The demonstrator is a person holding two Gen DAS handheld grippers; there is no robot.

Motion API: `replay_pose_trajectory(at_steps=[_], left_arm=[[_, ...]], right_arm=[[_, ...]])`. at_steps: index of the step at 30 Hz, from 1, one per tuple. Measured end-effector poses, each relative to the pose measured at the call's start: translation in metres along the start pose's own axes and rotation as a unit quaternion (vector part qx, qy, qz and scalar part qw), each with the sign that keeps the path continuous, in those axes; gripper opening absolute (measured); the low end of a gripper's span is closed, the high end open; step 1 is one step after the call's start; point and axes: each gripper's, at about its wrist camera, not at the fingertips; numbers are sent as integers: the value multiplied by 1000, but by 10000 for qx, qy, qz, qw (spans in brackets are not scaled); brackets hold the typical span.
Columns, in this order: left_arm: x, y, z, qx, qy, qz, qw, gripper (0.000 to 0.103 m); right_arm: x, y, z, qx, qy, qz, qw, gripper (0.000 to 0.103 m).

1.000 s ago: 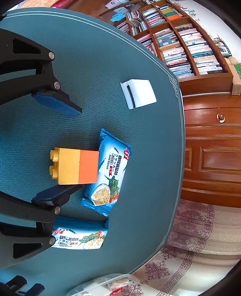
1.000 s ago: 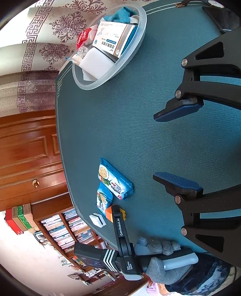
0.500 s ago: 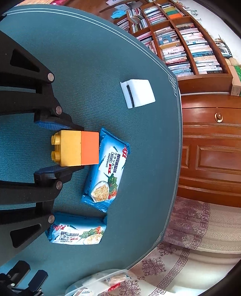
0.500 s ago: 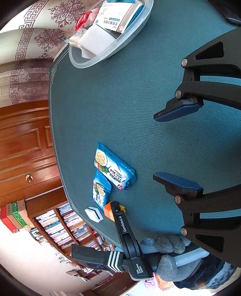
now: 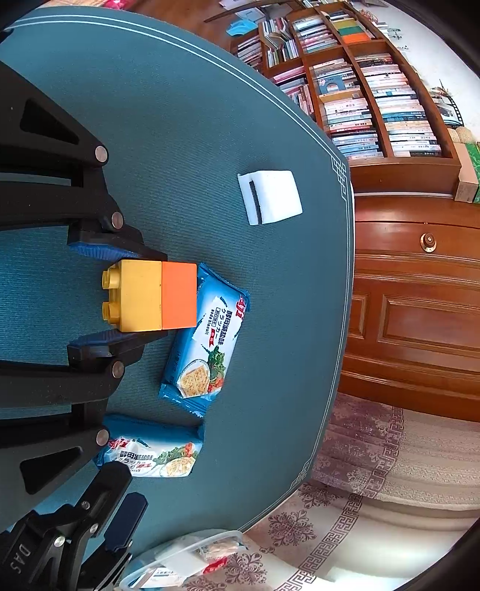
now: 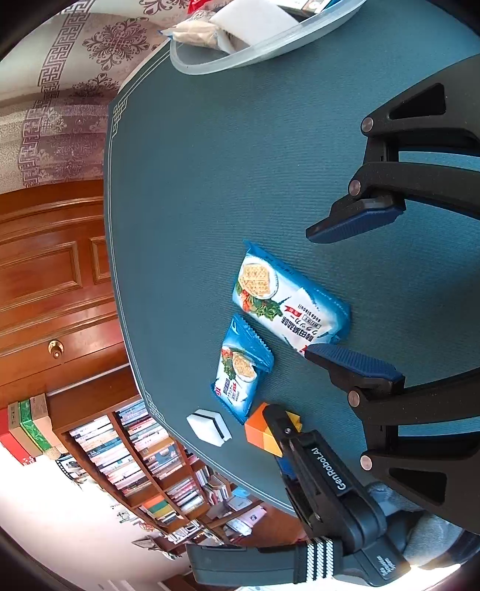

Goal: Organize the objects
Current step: 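Grasp the blue cracker packet with the right tool while left tool holds the block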

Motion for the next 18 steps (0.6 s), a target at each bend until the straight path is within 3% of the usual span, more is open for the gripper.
replay_pose_trajectory(at_steps=[11,18], left_arm=[[-2,1,-4,-73,189,90,9998,33],[-4,1,-4,-56,211,108,9997,33]], right_arm=[[34,9,-9,3,-144,-91,9999,63],[40,8,-19,-352,-283,-44,9990,63]])
Point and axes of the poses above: each gripper's, at about its wrist camera, not at the fingertips, and x roughly the way its jaws point, z to its right, y to its top, and after that the axes turned 14 degrees about z, right-handed
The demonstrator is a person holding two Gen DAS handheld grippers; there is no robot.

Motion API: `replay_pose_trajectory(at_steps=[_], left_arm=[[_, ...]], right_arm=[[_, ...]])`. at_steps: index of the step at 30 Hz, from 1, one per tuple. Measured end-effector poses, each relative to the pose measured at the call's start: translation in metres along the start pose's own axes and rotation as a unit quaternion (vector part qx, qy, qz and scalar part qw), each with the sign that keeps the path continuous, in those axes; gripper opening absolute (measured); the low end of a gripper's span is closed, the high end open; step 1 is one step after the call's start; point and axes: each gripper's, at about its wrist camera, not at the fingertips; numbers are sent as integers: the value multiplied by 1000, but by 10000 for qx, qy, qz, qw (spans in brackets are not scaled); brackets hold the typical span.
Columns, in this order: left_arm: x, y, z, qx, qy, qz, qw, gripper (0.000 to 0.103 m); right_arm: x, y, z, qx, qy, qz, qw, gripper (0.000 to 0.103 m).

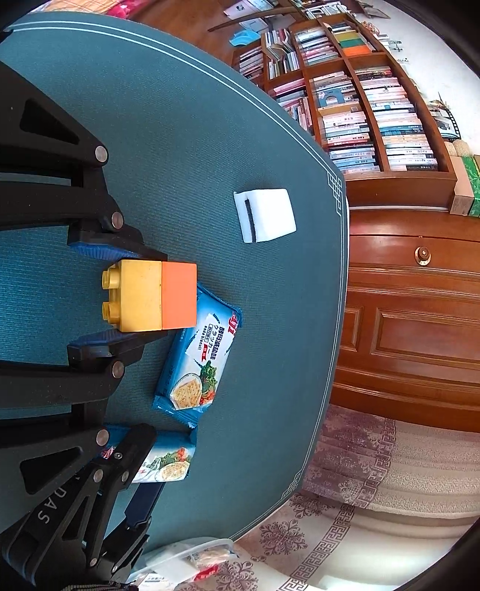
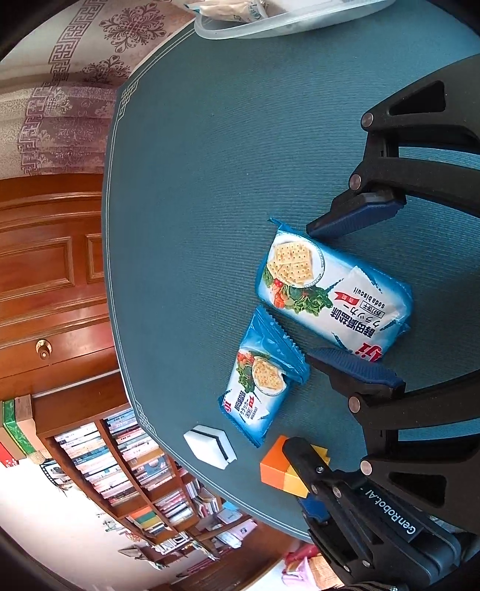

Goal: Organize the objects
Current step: 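Grasp the blue cracker packet with the right tool while left tool holds the block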

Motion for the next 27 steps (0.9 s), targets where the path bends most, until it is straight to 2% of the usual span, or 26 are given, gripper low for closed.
replay_pose_trajectory(at_steps=[4,8,14,19,27], left_arm=[[-1,0,1,5,-42,13,10000,33],[-2,0,1,2,-97,15,10000,33],[-5,-1,5,2,-316,17,9995,33],[-7,-1,6,-129,-780,-85,9968,33],[-12,-1,14,-83,-1007,-48,9949,33]], right_arm=[[-1,-3,-4,-171,-49,33,9998,62],[-4,-5,-4,-222,-34,55,9997,52],[-13,-10,3,-207,12,37,9998,44],[-25,-15,11,-159,16,-10,9999,43],[-47,-23,27,99,-36,63,9999,43]])
Point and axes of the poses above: each gripper's, at about its wrist camera, not at the fingertips, and x roughly the way its jaws point, z to its right, y to its top, and after that the axes turned 14 degrees about z, right-handed
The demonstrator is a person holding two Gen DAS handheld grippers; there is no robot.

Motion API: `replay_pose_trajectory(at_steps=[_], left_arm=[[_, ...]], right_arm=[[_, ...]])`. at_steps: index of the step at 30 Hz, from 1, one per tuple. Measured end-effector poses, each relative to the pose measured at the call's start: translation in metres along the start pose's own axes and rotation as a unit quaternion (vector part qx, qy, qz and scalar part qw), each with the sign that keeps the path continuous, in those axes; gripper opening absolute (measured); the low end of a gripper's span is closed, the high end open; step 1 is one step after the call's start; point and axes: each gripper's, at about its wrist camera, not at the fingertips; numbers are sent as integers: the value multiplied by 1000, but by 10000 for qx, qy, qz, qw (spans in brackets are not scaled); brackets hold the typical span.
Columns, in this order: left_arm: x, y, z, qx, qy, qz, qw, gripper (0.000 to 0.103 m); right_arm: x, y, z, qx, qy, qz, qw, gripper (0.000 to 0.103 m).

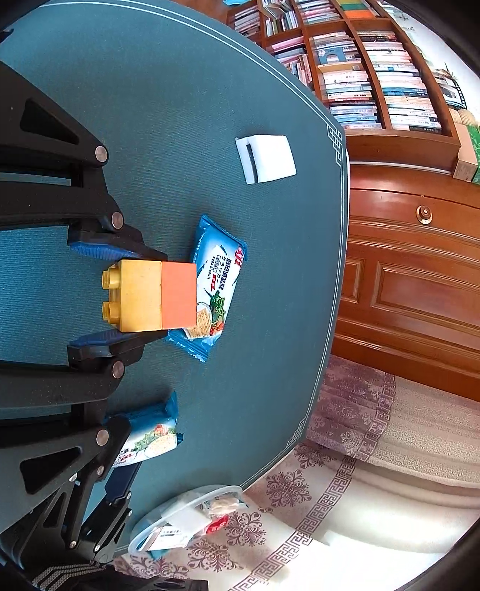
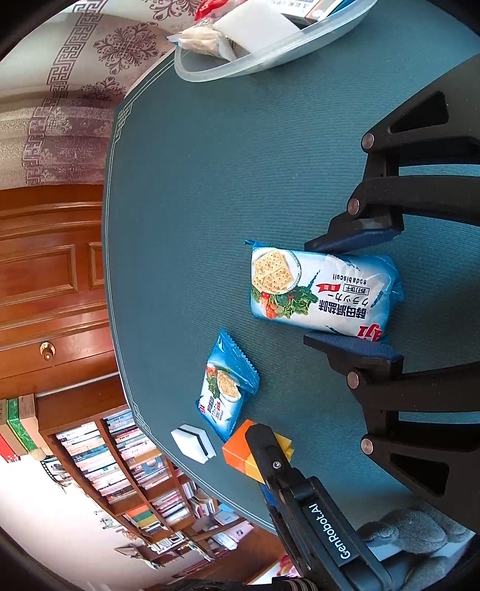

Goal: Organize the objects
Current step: 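Grasp the blue cracker packet with the right tool while left tool holds the block, then carry the cracker packet toward the bowl with the right tool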

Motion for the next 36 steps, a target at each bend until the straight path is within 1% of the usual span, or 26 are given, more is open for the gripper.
replay_pose_trajectory(at_steps=[5,9,17,28,36], left_arm=[[-1,-3,6,77,-115,-20,9999,33],[0,-4,8,116,-109,-41,9999,33],[1,-8,14,256,-104,-82,9996,33],[5,-12,21,422,-6,-112,9990,33],[1,-15,30,587,-110,-88,9982,33]], right_arm=[[-14,-1,8,95,-19,103,9999,43],[-26,0,17,188,-65,206,9996,43],[-47,7,42,378,-307,410,9980,43],[-78,25,89,527,-894,760,9917,43],[-99,37,131,647,-1409,1016,9827,43]])
Point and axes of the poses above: each gripper's, at about its wrist camera, not at the fingertips, and x roughly the way its jaws point, z to its right, y to its top, and after that the axes turned 14 degrees about z, right-handed
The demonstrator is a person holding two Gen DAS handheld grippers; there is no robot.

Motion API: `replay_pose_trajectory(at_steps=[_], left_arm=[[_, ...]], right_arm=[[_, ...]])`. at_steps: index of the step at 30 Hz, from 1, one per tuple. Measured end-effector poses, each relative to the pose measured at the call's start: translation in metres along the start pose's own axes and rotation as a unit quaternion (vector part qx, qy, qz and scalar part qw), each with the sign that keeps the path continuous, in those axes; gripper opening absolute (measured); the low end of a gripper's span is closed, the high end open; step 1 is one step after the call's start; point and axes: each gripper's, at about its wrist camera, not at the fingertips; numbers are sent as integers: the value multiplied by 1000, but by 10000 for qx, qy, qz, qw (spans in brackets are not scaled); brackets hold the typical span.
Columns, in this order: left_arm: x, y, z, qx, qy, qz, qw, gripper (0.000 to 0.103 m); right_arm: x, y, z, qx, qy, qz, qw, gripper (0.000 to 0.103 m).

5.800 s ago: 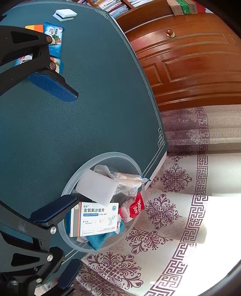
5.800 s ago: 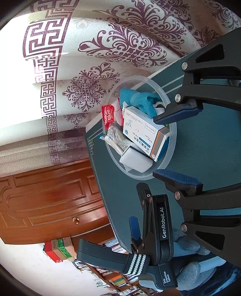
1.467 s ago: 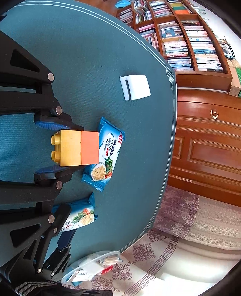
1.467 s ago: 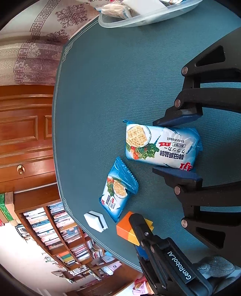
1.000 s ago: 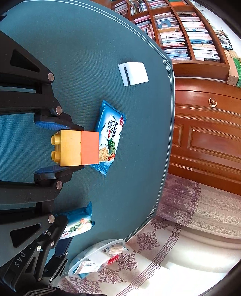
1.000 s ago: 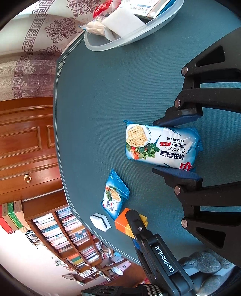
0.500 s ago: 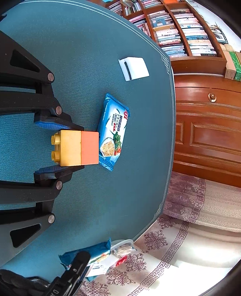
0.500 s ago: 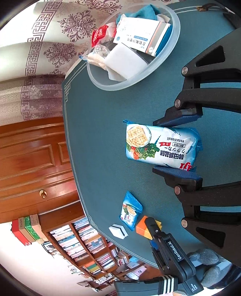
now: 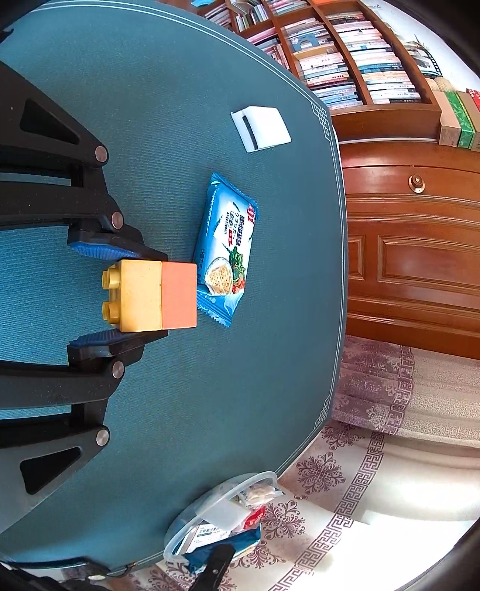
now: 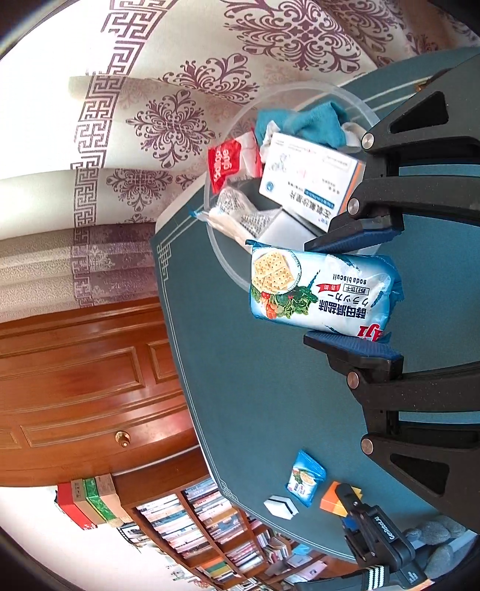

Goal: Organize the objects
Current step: 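Carry the cracker packet toward the bowl with the right tool, then open the right tool to drop the cracker packet into the bowl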

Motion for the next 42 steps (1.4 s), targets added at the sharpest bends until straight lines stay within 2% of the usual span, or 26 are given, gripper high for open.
replay_pose_trajectory(at_steps=[7,16,27,31,35,42], left_arm=[[0,-2,3,62,-1,-31,10000,33],[0,-3,4,91,-12,-50,9999,33],[1,-4,2,84,-33,-85,9999,33],[1,-4,3,85,-41,-81,9999,33],[1,-4,4,108,-35,-76,9999,33],[-1,-4,12,169,-138,-104,9997,33]], right_arm=[[13,14,35,87,-493,80,9987,43],[45,14,57,56,-892,-121,9959,43],[75,14,59,-39,-892,-404,9952,44],[68,14,64,144,-803,-361,9960,44],[48,18,67,300,-785,-128,9964,45],[2,10,59,134,-718,197,9971,45]])
Point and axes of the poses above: each gripper's, at about its wrist camera, not at the fingertips, and x roughly the way its jaws point, z to its right, y to its top, and after that the axes turned 14 degrees about z, right-handed
